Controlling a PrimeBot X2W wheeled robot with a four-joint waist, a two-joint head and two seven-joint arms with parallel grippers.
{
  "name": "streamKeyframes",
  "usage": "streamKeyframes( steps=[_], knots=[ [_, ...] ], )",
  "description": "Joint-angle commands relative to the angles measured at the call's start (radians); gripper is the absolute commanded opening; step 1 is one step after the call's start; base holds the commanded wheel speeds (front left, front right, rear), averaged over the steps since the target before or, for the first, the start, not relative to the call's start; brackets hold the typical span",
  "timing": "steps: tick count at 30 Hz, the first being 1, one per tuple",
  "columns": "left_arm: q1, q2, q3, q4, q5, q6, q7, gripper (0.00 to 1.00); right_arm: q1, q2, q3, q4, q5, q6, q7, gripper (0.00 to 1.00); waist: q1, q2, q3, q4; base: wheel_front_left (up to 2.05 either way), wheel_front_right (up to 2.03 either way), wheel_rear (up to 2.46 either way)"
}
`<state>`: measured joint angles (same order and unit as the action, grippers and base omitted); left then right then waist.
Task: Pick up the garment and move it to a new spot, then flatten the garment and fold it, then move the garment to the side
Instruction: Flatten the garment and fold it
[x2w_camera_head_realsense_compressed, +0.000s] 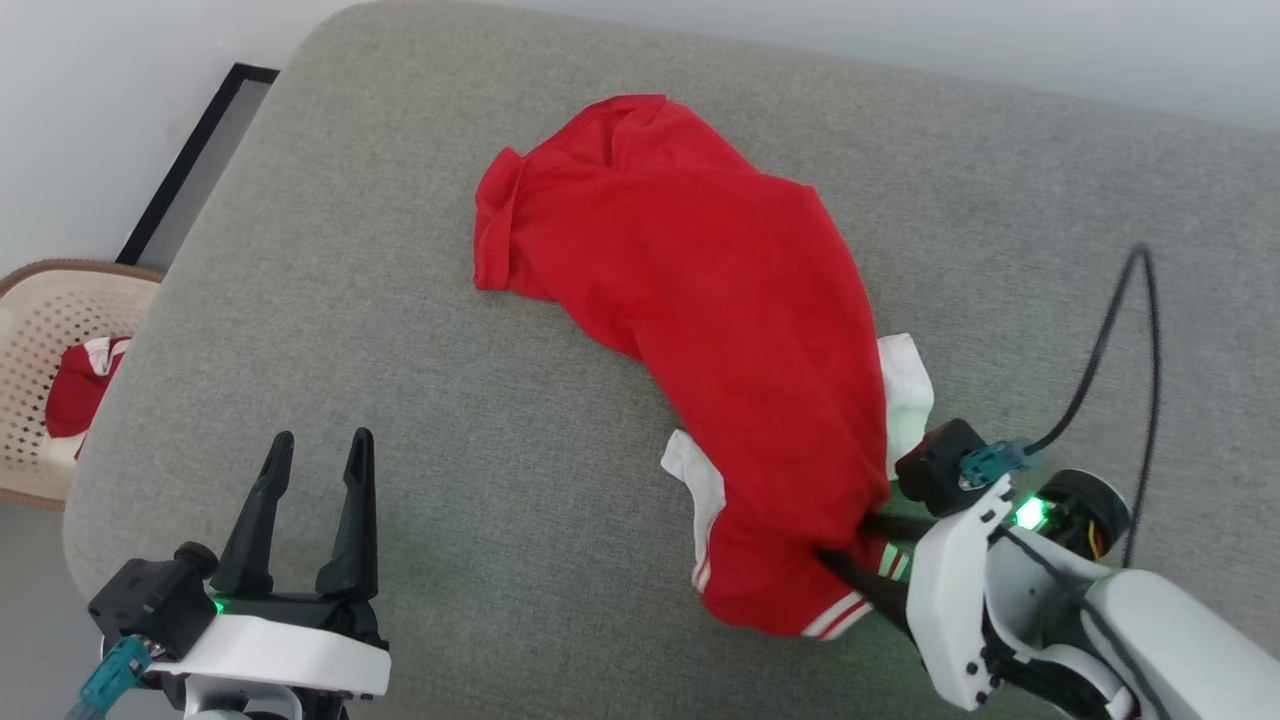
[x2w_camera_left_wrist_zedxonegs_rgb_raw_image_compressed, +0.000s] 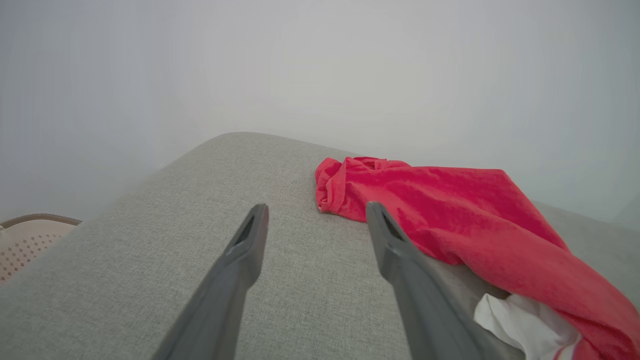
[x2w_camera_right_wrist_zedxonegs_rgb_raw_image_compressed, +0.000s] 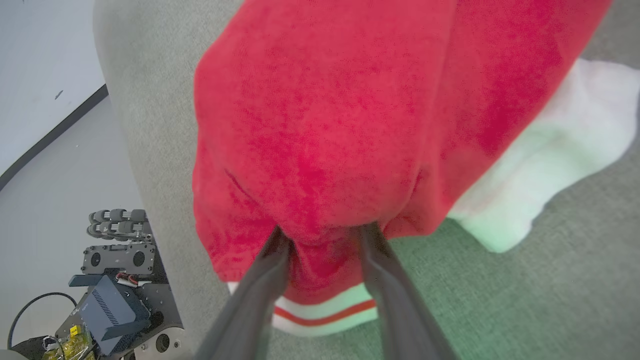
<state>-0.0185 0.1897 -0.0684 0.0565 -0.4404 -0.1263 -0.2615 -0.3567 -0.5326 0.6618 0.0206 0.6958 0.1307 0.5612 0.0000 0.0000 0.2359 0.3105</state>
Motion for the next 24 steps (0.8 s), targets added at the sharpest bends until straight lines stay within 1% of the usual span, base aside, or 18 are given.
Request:
streamKeyframes(
  steps=[1,8,13,15,19,24],
  knots=[
    [0.000,0.003,0.002,0.001,0.002,-0.003,-0.005,1.00,0.008,0.006,-0.014,-0.012,-0.004,0.000,0.001,1.00,0.0000,0.0000,-0.004,-0.004,0.00,0.00,0.00],
    [0.009,0.009,0.000,0.001,-0.002,-0.004,-0.005,1.00,0.033,0.004,-0.152,-0.103,-0.037,0.000,0.024,1.00,0.0000,0.0000,-0.019,-0.012,0.00,0.00,0.00],
    [0.012,0.012,-0.015,-0.003,-0.010,-0.004,-0.005,1.00,0.039,0.013,-0.266,-0.100,-0.073,0.000,0.035,1.00,0.0000,0.0000,-0.016,0.001,0.00,0.00,0.00],
    [0.007,0.013,-0.025,-0.003,-0.014,-0.004,-0.005,1.00,0.033,0.004,-0.292,-0.086,-0.090,0.000,0.049,1.00,0.0000,0.0000,-0.010,0.012,0.00,0.00,0.00],
    [-0.002,0.016,-0.038,0.004,-0.024,-0.004,-0.005,1.00,0.018,0.008,-0.319,-0.045,-0.090,0.000,0.067,1.00,0.0000,0.0000,0.002,0.035,0.00,0.00,0.00],
    [-0.017,0.013,-0.057,0.011,-0.026,-0.004,-0.005,1.00,-0.010,-0.003,-0.299,0.020,-0.088,0.000,0.091,1.00,0.0000,0.0000,0.022,0.069,0.00,0.00,0.00]
  ],
)
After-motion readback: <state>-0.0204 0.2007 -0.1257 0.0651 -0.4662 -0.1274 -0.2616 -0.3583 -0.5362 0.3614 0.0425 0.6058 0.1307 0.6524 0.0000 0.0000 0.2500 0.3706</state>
